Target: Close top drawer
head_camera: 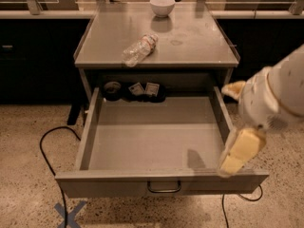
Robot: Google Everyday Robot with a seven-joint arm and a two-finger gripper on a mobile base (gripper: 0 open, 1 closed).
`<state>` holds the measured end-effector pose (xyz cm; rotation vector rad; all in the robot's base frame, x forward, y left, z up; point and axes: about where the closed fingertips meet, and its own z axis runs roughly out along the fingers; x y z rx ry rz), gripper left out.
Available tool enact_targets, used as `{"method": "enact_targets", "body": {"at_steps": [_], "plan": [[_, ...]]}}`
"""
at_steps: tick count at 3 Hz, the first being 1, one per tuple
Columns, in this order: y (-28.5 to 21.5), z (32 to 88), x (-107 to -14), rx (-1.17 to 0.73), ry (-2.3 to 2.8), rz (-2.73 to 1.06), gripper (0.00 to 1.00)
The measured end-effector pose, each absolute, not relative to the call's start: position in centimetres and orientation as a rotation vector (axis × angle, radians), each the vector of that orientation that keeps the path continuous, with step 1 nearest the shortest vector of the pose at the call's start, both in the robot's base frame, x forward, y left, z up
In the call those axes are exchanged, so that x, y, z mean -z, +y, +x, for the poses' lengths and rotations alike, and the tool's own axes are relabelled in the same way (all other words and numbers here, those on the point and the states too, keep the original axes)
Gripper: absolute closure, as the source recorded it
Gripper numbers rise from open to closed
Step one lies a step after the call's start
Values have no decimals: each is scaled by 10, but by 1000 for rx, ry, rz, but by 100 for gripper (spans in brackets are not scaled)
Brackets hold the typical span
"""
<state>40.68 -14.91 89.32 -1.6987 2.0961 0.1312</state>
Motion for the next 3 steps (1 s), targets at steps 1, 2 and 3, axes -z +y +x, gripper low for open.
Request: {"method": "enact_targets", "body": {"at_steps": [1, 2, 3], "plan": [[-129, 378, -842, -232, 2098, -1706, 0], [-123, 358, -786, -287, 2137, -1708, 0], [-123, 358, -786, -287, 2137, -1708, 0]]}}
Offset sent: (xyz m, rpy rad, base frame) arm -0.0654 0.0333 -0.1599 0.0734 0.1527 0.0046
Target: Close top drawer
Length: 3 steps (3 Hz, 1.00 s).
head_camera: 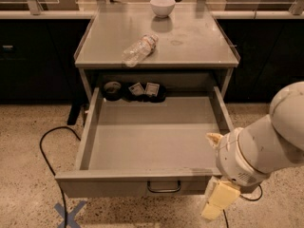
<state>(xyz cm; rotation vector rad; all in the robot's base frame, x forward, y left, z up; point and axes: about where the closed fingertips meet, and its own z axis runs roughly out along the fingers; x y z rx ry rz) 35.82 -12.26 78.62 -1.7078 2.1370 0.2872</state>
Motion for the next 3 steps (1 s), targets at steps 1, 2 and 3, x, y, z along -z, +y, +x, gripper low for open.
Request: {"method": "enact_targets", "body": {"at_steps": [1, 2, 3], "plan": [[-121, 356, -770, -326, 2130, -1699, 0], [-110, 345, -732, -396, 2104, -1717, 0], [-100, 333, -688, -480, 2082, -1718, 0]]}}
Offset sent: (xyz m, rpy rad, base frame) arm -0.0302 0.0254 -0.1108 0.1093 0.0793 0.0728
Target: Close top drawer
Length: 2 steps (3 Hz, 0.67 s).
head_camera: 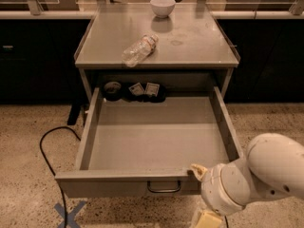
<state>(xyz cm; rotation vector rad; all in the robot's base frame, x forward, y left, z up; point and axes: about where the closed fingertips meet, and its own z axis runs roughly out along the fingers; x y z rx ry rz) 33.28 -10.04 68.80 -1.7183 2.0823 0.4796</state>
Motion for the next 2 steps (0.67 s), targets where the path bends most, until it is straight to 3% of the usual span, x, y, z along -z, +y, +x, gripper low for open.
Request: {"method": "enact_targets", "body": {"at_steps": [2], "plan": [[-91, 319, -673, -527, 2074, -1736, 0]]}}
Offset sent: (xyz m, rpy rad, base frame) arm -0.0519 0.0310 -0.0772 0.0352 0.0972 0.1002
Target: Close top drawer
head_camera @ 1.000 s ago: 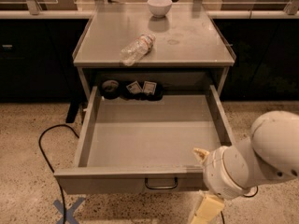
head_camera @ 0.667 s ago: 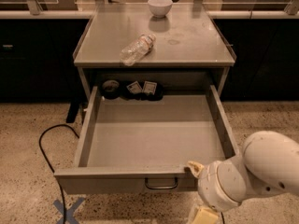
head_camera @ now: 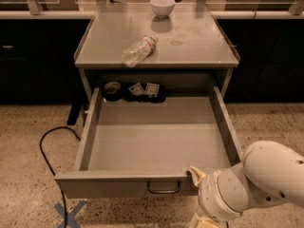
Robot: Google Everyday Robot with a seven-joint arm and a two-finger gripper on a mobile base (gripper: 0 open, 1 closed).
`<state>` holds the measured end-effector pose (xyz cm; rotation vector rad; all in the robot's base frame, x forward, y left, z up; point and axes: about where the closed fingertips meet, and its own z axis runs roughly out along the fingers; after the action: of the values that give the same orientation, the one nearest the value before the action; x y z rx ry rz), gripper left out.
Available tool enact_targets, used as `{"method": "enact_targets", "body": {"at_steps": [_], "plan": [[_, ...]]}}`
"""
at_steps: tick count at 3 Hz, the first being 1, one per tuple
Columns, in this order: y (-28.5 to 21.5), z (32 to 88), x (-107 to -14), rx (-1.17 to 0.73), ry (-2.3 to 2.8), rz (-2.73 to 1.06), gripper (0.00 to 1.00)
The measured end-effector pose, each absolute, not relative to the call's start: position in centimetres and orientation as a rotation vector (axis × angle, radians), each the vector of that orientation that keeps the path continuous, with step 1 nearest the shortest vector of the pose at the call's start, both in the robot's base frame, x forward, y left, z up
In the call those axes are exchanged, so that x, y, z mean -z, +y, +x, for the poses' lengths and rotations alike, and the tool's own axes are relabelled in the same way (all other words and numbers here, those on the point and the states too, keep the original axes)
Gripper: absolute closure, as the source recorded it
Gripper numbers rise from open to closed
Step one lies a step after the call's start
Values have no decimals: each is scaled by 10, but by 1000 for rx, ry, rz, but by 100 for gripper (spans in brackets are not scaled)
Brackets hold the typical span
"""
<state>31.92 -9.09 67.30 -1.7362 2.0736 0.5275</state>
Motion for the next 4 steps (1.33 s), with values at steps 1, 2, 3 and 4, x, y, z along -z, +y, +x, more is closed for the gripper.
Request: {"method": "enact_targets", "body": {"at_steps": [1, 2, 3, 4], "plan": [[-91, 318, -696, -469, 2043, -1741, 0], [-94, 306, -705, -463, 2030, -1739, 0], [-96, 296, -685, -499, 2058, -1747, 0], [-102, 295, -660, -546, 2101, -1735, 0]]}}
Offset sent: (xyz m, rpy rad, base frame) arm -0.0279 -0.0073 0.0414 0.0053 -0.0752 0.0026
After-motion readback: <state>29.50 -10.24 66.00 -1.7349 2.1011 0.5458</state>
